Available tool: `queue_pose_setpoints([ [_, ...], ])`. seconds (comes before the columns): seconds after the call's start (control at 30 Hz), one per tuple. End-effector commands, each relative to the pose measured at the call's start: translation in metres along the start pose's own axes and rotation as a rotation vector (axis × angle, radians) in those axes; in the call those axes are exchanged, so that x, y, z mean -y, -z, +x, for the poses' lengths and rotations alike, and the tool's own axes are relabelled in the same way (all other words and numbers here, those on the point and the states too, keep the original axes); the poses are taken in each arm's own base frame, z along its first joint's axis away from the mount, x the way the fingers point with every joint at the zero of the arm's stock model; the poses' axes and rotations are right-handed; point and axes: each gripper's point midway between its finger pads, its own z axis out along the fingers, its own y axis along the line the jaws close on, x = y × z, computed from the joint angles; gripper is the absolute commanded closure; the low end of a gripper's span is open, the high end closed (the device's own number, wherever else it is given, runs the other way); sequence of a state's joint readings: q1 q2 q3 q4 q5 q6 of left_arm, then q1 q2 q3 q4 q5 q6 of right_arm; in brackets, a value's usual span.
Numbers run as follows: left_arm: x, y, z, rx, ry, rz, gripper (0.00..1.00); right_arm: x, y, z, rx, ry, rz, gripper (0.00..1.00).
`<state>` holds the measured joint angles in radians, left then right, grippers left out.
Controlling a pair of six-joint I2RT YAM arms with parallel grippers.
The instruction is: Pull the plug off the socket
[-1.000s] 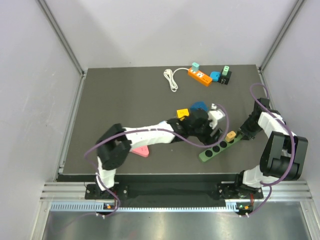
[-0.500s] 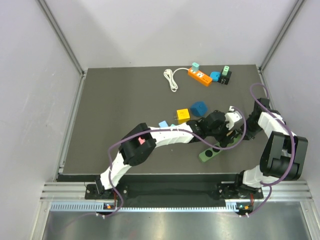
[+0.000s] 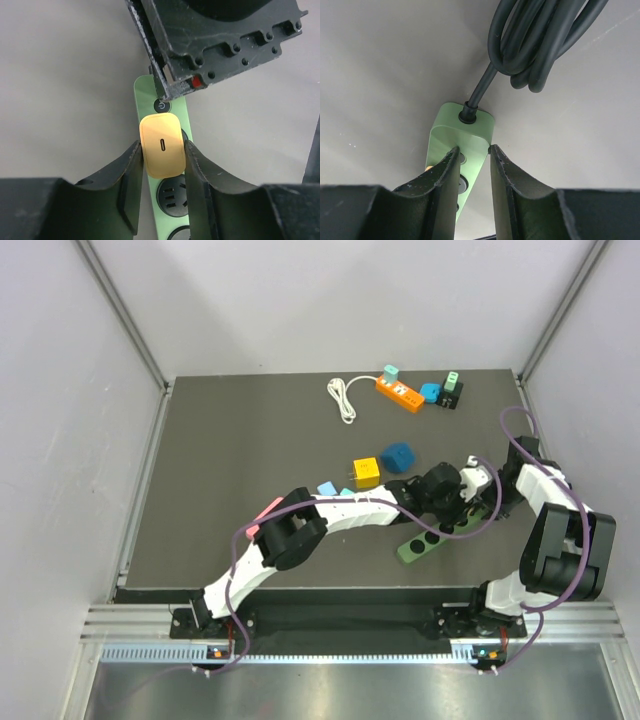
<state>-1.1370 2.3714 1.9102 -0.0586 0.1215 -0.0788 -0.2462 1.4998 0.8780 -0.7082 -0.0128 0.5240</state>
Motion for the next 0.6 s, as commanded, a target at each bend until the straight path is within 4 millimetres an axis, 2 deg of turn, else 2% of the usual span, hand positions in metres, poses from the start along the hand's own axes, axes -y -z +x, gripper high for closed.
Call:
queue_pose_setpoints([
  [0.0, 0.007, -0.003, -0.028, 0.055, -0.011, 0.018, 0.76, 0.026, -0.046, 0.028, -0.070, 0.030, 0.112, 0.71],
  [0.07, 0.009, -0.002, -0.032, 0.057, -0.009, 0.028, 0.80, 0.026, -0.046, 0.028, -0.069, 0.028, 0.114, 0.71],
  [0.17, 0.009, 0.000, -0.035, 0.060, 0.000, 0.027, 1.00, 0.026, -0.046, 0.028, -0.067, 0.029, 0.116, 0.71],
  [0.37, 0.021, 0.010, -0.058, 0.146, 0.082, 0.082, 1.00, 0.027, -0.046, 0.028, -0.068, 0.028, 0.127, 0.71],
  [0.43, 0.025, 0.020, -0.079, 0.214, 0.106, 0.111, 1.00, 0.027, -0.046, 0.029, -0.070, 0.029, 0.129, 0.71],
  [0.47, 0.023, 0.022, -0.078, 0.221, 0.123, 0.114, 1.00, 0.028, -0.046, 0.029, -0.070, 0.028, 0.131, 0.71],
  [0.57, 0.027, 0.038, -0.099, 0.312, 0.164, 0.150, 1.00, 0.027, -0.047, 0.030, -0.070, 0.031, 0.134, 0.71],
])
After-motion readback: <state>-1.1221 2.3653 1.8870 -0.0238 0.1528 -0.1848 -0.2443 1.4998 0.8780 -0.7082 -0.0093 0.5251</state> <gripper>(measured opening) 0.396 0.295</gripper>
